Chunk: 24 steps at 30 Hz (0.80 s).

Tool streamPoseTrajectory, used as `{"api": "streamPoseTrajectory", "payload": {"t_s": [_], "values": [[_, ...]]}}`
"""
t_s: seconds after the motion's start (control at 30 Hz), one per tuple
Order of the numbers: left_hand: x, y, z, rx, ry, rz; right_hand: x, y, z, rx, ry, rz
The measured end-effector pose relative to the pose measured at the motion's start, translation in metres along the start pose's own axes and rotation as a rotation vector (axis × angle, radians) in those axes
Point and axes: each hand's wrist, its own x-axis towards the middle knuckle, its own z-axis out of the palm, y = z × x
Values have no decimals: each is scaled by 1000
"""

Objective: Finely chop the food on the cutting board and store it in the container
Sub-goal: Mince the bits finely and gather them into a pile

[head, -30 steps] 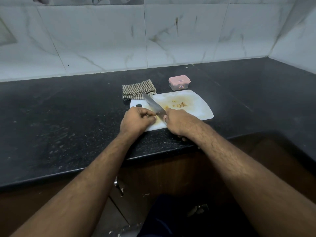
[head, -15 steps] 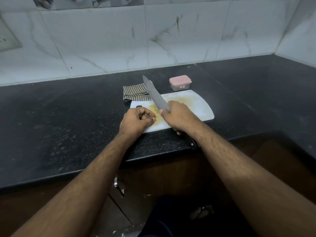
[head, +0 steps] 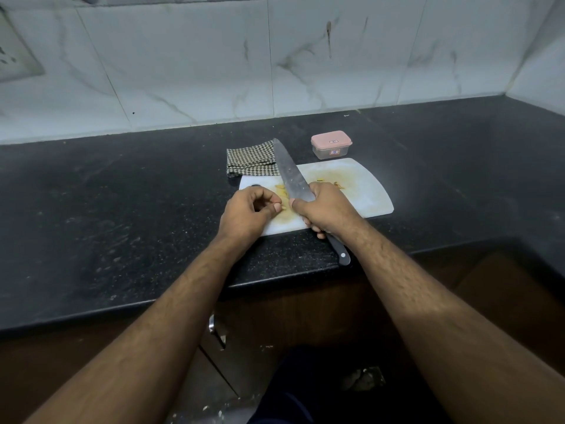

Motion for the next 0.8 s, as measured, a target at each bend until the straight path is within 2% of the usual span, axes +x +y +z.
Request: {"api": "streamPoseTrajectory", "payload": {"t_s": [0.23,0.5,0.67,0.8], "values": [[-4,7,0,-8,36,10,-12,7,-5,105,-16,-81],[-6,22,-2,0,134,98,-16,12,-9,241,-8,-74],[5,34,7,78,33,124,-19,12,-13,360,29,-39],[11,31,15,230,34,167,-19,13,-14,383,41,-46]]}}
